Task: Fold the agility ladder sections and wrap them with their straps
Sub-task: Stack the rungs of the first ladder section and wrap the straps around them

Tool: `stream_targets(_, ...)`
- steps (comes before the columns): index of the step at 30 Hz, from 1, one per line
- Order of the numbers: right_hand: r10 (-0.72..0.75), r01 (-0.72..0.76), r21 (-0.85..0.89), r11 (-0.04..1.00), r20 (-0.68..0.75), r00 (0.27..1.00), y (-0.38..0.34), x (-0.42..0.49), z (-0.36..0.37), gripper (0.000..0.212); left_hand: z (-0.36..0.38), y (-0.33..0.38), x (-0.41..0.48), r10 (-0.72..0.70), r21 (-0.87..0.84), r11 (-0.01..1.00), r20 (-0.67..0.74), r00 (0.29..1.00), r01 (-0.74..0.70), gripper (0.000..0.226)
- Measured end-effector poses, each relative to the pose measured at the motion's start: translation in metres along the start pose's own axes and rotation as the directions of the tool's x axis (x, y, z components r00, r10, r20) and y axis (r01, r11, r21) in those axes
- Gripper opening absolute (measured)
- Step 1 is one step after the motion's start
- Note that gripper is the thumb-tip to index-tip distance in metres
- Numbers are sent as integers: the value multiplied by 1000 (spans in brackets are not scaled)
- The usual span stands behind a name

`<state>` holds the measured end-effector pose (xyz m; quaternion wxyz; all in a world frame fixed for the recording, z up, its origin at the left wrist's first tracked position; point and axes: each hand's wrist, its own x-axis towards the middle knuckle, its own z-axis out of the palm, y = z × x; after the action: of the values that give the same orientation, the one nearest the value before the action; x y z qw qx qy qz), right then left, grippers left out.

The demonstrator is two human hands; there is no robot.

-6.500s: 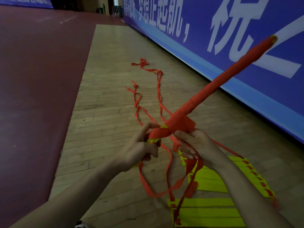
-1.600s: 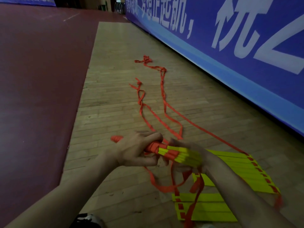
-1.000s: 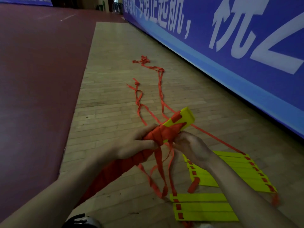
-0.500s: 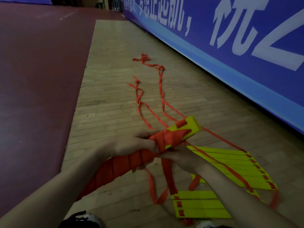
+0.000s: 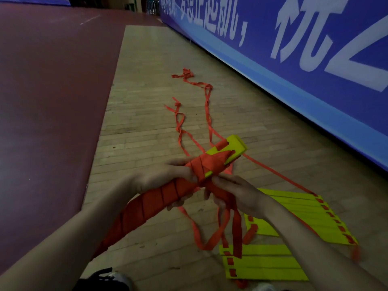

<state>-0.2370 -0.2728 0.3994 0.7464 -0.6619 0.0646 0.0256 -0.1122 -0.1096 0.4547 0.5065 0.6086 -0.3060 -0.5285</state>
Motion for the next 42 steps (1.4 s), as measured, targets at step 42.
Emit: stream_targets(42,60,-56,26,998,-594,802,-15,6,7,53,19,-53,42,559,985,50,-163,813,164,43)
